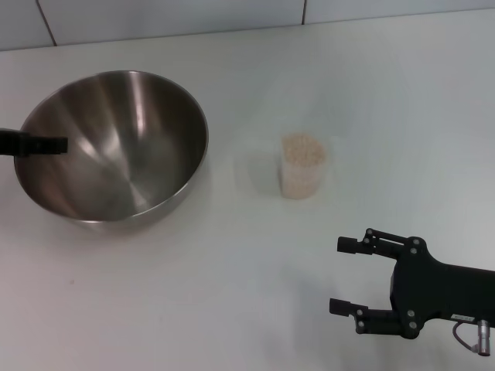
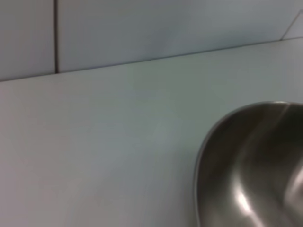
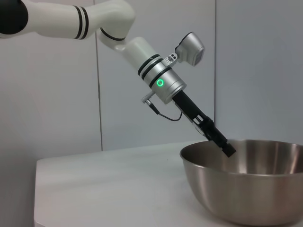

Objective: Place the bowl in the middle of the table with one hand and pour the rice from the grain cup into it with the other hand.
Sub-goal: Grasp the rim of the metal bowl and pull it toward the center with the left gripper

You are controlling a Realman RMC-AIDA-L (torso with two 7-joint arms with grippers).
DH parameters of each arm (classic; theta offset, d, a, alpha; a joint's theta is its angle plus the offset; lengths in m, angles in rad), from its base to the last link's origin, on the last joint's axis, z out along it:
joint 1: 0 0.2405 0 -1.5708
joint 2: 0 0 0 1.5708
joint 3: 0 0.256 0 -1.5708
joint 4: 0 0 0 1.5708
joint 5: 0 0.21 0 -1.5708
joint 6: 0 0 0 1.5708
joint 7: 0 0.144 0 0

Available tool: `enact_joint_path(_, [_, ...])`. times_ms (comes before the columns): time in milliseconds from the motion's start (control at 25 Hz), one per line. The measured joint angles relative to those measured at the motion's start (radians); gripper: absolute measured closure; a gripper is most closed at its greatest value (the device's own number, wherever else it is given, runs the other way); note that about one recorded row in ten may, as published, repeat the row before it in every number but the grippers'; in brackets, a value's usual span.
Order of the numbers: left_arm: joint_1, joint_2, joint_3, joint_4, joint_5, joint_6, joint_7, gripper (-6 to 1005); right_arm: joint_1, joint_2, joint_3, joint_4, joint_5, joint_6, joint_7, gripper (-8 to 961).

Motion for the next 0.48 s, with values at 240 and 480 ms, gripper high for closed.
enact_joint_path(240, [-0.056,0.009,-0.007,-0.076,0.041,0.029,0.019,282,0.0,0.0,0.0,-0.002,0.0,0.0,0.0,176])
enact_joint_path(480, [-0.061,0.006,-0.007,-0.063,0.049,0.029,0.019,427,0.0,0.0,0.0,-0.002,0.0,0.0,0.0,176])
